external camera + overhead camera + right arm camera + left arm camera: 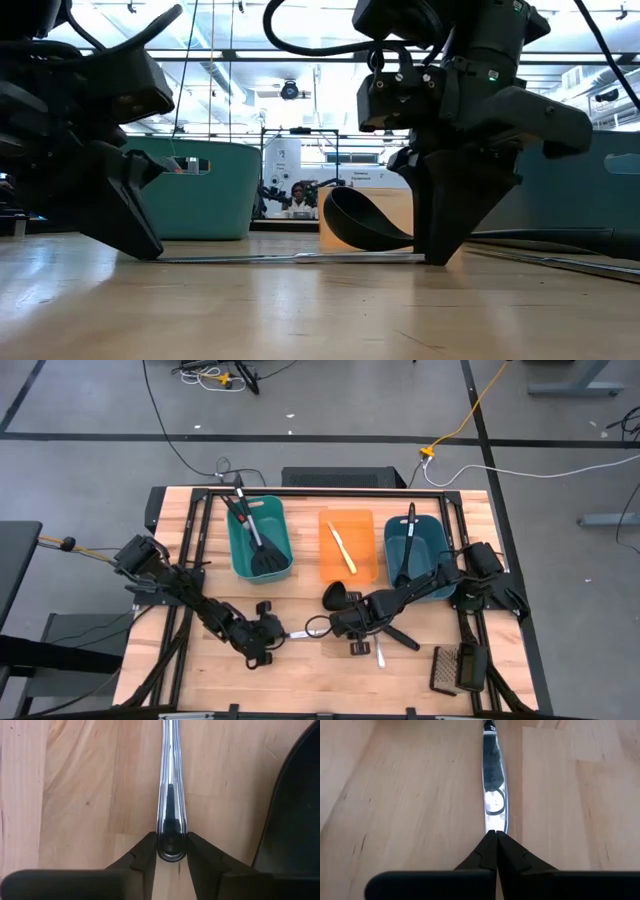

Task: Pick & Place Kitchen Items
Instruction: Put the left silver table knife into the orange bin

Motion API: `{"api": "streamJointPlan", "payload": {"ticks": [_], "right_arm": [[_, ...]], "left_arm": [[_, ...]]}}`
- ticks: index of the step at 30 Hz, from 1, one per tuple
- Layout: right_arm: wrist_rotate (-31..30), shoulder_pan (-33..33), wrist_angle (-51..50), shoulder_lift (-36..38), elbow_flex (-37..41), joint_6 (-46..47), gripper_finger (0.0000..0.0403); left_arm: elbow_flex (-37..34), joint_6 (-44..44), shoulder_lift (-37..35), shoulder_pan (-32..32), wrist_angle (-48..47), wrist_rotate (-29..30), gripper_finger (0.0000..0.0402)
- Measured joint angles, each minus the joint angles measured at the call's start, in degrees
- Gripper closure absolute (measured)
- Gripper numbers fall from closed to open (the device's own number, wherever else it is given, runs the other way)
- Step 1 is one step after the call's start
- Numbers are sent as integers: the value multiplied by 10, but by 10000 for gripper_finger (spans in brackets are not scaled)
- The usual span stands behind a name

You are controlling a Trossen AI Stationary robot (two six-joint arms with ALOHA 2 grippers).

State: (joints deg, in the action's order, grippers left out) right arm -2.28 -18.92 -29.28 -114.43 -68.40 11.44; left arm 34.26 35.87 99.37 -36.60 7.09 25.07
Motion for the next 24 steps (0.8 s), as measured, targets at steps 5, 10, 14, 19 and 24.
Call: {"api": "streamJointPlan", "payload": {"ticks": [5, 10, 14, 19, 24], "right_arm": [[3, 0, 0, 0, 1, 3, 315], [2, 2, 0, 0, 1, 16, 280], [3, 2, 2, 0, 2, 16, 275], [11, 2, 8, 0, 3, 11, 293], [13, 2, 10, 0, 3, 10, 300]], "left_arm": [[16, -50, -20, 0, -28, -7, 385], [17, -65, -52, -2, -54, -12, 393], [17, -78, -58, -2, -51, -3, 397], [18, -101, -58, -2, -35, 28, 393], [19, -129, -56, 2, -1, 27, 397]]}}
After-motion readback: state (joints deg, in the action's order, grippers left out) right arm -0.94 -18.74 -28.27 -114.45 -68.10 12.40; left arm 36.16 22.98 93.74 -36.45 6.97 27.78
